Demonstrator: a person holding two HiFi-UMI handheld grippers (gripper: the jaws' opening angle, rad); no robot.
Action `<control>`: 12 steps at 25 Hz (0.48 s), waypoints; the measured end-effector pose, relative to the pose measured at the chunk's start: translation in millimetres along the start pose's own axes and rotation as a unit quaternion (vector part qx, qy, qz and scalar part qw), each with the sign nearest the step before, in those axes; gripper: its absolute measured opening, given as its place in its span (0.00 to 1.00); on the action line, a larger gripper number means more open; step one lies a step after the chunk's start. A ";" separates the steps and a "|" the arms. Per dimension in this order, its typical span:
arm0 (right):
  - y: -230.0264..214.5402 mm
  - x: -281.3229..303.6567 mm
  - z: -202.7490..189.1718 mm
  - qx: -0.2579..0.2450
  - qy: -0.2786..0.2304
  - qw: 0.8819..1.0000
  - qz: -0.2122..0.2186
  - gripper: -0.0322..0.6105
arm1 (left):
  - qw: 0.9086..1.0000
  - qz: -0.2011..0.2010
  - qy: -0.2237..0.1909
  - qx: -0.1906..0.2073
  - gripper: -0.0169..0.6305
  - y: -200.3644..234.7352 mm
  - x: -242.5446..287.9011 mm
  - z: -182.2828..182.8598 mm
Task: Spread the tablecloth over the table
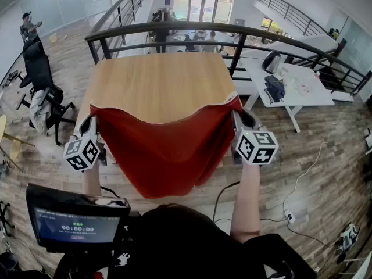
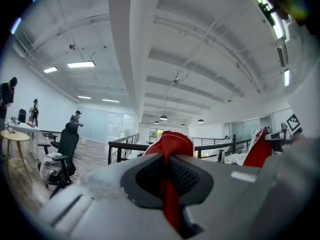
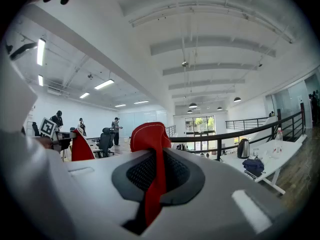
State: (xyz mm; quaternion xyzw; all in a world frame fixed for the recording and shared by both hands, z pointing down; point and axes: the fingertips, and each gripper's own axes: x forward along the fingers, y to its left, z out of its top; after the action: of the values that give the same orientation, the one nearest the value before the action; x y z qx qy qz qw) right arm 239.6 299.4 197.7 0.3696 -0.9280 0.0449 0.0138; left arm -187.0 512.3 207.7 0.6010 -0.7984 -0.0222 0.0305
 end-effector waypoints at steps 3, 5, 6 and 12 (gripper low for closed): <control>0.1 -2.5 0.2 0.000 0.002 1.000 -0.001 0.07 | 1.000 0.001 0.001 -0.001 0.05 0.8 -2.1 -1.2; 0.9 -2.5 -0.2 -0.001 0.002 1.000 0.000 0.07 | 1.000 0.000 0.002 -0.001 0.05 -0.3 -2.3 -2.0; 1.4 -1.8 -0.4 -0.001 0.003 1.000 0.000 0.07 | 1.000 -0.001 0.003 -0.001 0.05 -0.8 -1.7 -2.5; -0.9 -1.6 -4.1 0.007 0.002 1.000 0.010 0.08 | 1.000 0.000 0.005 -0.001 0.05 -6.0 -1.2 -6.9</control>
State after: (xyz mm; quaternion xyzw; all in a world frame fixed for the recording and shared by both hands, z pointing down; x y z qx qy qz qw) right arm 241.3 300.3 201.7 0.3605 -0.9312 0.0517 0.0127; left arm -180.4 511.8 214.1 0.6010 -0.7982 -0.0198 0.0352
